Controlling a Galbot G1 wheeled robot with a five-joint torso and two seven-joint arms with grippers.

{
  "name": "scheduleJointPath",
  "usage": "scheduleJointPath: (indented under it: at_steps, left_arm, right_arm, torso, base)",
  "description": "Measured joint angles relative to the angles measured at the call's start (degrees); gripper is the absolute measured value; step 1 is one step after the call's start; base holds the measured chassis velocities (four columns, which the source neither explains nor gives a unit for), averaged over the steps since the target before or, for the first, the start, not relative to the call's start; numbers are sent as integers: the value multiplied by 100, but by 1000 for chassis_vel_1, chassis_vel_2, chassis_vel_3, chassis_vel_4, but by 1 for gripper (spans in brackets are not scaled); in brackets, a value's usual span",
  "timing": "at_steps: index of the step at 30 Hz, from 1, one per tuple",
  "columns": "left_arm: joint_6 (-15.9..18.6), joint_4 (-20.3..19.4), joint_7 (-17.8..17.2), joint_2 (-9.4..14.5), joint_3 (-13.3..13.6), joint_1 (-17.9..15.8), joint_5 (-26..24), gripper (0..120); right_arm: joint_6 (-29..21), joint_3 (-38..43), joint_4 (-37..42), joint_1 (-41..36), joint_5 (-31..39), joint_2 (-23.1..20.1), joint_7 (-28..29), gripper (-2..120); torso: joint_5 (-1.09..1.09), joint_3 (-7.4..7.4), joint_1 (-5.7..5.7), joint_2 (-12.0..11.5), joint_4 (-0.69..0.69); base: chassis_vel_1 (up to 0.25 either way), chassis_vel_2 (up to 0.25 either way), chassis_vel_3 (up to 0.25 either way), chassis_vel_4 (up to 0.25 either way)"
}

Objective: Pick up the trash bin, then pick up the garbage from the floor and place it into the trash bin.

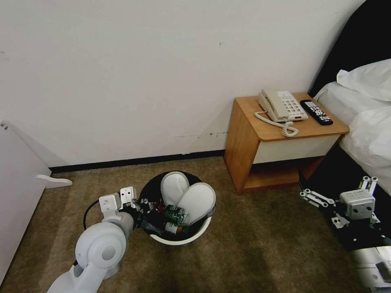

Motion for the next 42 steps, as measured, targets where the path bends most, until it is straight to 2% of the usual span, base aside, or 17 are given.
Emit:
scheduleJointPath:
  at_steps: [42]
  left_arm:
    - [-24,58,9,24,-11,-36,-47,6]
  right_arm:
    - [37,-88,-11,-71,-144,48,-109,100]
  torso:
    - [0,0,0,0,0]
  base:
    - [0,0,0,0]
